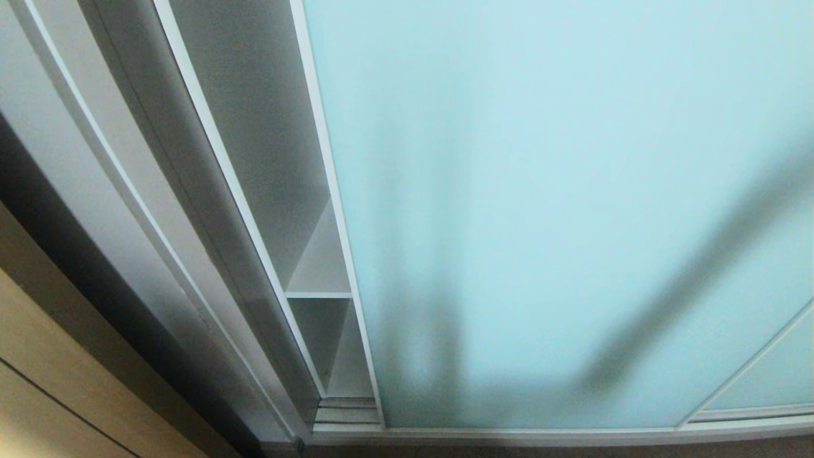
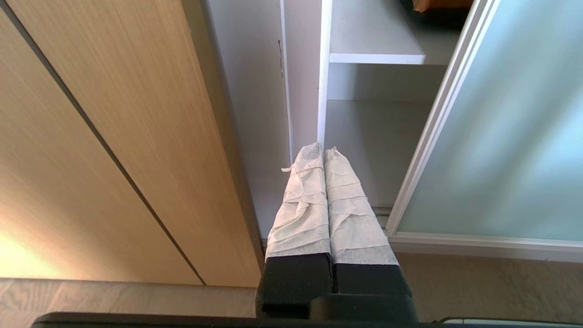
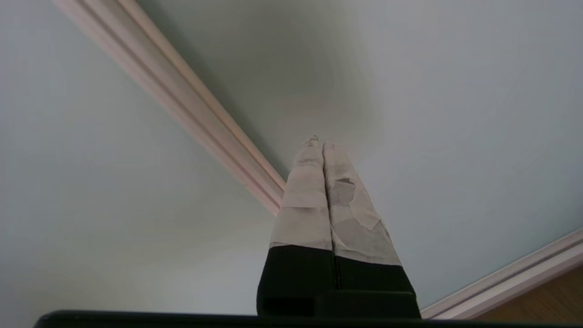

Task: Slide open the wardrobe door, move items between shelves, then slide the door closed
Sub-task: Close the door

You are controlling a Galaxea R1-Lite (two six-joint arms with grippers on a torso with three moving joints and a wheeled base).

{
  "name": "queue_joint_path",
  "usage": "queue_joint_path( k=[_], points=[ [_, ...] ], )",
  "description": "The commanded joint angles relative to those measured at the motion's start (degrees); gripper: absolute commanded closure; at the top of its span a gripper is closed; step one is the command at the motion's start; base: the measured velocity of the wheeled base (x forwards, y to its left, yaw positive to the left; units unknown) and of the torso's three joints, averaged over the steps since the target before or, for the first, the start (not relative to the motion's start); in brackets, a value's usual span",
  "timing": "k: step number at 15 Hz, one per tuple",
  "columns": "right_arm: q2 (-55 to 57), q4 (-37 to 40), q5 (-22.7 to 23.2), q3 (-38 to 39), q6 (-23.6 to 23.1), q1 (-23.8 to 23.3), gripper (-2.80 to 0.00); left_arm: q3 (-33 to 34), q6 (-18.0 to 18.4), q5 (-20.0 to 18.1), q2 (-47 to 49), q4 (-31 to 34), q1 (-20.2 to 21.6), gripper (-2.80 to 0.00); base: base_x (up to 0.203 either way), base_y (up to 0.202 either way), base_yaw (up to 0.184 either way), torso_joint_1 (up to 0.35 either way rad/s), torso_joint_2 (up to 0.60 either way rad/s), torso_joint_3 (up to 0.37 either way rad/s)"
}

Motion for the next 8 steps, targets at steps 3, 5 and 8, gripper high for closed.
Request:
queue_joint_path(
  k=[3, 5, 8],
  points=[
    [1.86, 1.49, 0.65, -0.05, 0.06, 0.43, 0.0, 0.09, 0.01, 0.04, 0.09, 0.01, 0.02, 0.0, 0.0, 0.0, 0.0, 0.0, 0.0, 0.0],
    [1.61, 4.51, 2.51, -0.13, 0.06, 0.6, 0.0, 0.09, 0.01, 0.04, 0.09, 0.01, 0.02, 0.0, 0.0, 0.0, 0.0, 0.0, 0.0, 0.0],
    [2.04, 5.14, 3.49, -0.06, -0.03, 0.89, 0.0, 0.09, 0.01, 0.04, 0.09, 0.01, 0.02, 0.0, 0.0, 0.0, 0.0, 0.0, 0.0, 0.0]
  ],
)
